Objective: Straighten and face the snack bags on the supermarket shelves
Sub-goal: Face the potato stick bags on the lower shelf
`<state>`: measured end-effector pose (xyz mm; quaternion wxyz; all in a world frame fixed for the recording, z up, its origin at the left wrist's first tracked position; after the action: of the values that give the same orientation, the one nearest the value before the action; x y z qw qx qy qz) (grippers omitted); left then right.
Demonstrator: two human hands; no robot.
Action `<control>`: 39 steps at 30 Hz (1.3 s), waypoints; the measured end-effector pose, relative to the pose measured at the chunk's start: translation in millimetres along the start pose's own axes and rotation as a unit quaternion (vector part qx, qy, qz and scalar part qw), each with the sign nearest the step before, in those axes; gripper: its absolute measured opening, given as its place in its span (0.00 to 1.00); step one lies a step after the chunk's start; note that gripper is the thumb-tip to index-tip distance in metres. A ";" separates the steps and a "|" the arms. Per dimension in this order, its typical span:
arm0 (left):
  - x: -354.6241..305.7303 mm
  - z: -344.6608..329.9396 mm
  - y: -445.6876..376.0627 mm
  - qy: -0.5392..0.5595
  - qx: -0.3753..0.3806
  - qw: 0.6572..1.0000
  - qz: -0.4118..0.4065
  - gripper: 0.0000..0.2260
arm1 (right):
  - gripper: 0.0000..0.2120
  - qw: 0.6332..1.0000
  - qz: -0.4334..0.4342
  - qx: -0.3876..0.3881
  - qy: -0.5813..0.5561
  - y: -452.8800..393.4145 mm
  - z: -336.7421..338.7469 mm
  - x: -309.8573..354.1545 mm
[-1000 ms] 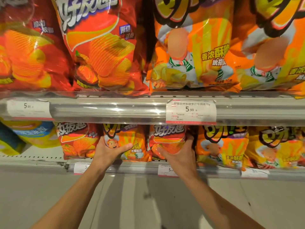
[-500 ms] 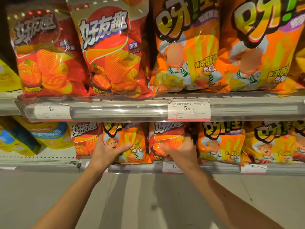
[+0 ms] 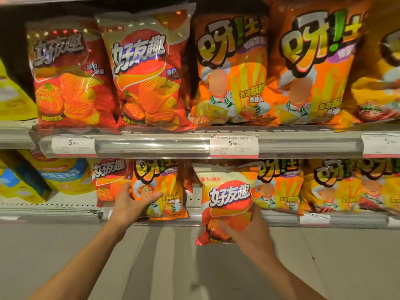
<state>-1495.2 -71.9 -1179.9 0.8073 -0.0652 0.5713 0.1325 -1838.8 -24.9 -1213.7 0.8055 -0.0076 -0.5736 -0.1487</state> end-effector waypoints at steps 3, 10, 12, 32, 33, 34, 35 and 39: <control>-10.2 -22.5 1.0 0.022 0.034 0.999 -0.015 0.28 | 0.46 1.000 -0.017 -0.010 0.019 10.2 23.8 -9.4; -29.8 -90.9 5.8 0.062 0.122 0.990 -0.040 0.25 | 0.45 0.993 -0.002 -0.111 -0.036 36.1 74.4 -29.5; -38.2 -105.6 4.1 0.080 0.114 0.989 -0.048 0.24 | 0.44 0.992 -0.015 -0.115 -0.046 39.1 83.2 -37.0; -28.1 -193.6 -4.9 0.106 0.144 0.984 -0.027 0.29 | 0.51 0.982 -0.036 -0.077 -0.170 35.7 89.6 -81.7; -27.1 -196.4 -3.3 0.101 0.147 0.984 -0.029 0.29 | 0.51 0.982 -0.035 -0.074 -0.169 35.6 87.4 -81.5; -27.4 -198.9 -1.5 0.100 0.153 0.983 -0.025 0.29 | 0.52 0.983 -0.036 -0.069 -0.169 35.3 84.6 -80.8; -28.5 -200.5 0.3 0.099 0.159 0.982 -0.018 0.29 | 0.52 0.984 -0.035 -0.062 -0.165 35.1 81.8 -79.7; -33.1 -201.1 2.4 0.086 0.184 0.979 -0.035 0.16 | 0.49 0.992 -0.031 -0.047 -0.109 39.6 71.1 -69.8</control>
<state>-1688.3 -125.8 -1216.8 0.7572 0.0531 0.6509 -0.0089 -1915.2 42.1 -1247.7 0.7319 -0.0436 -0.6505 -0.1983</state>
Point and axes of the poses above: each hand's wrist, its own y-axis away from the middle knuckle, its own z-axis out of the back of the hand, x = y × z, the point moved 7 cm from there along -y, towards the middle knuckle, and after that the axes turned 4 degrees about -z, right-handed, at the moved point
